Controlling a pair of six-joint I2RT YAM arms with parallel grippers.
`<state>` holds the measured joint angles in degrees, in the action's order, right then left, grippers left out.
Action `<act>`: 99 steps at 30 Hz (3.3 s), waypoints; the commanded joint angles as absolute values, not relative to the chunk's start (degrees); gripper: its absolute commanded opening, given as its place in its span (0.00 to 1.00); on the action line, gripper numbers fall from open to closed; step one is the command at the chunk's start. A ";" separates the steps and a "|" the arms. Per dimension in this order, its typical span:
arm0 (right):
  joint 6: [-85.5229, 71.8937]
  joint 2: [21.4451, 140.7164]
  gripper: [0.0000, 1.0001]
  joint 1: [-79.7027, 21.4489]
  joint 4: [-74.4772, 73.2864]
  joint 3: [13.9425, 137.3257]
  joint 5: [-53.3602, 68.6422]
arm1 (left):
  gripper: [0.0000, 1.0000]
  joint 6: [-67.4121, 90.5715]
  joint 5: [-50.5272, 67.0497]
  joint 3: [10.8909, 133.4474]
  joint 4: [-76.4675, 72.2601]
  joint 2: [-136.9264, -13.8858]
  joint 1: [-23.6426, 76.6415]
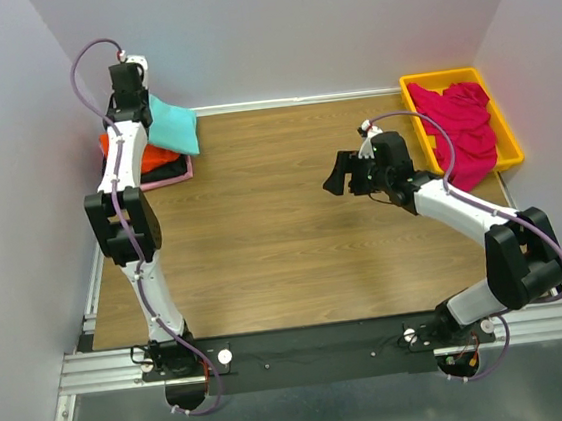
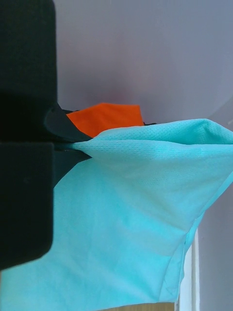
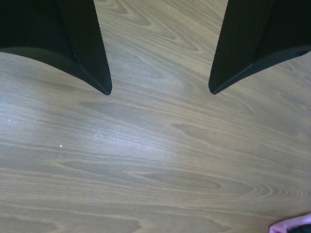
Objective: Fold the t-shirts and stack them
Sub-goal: Neatly place the folded tshirt to the corner, then reset both grippers
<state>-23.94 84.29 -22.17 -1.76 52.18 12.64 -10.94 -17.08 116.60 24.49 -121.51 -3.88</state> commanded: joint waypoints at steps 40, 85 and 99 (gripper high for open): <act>-23.64 80.51 0.88 -22.32 -1.41 50.10 13.36 | 0.00 -0.36 -24.77 111.08 20.55 -125.93 -12.74; -24.87 69.79 0.90 -22.06 4.92 43.42 -9.22 | 0.98 17.67 -22.76 41.04 -6.51 -50.46 15.38; -25.05 65.74 0.94 -22.06 5.45 40.96 -14.24 | 0.98 17.49 -17.05 37.71 -8.96 -46.32 15.47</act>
<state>-24.58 66.67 -22.17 4.19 41.89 -11.53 17.23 -19.46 38.59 -6.79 -47.64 15.35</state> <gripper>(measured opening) 0.934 0.983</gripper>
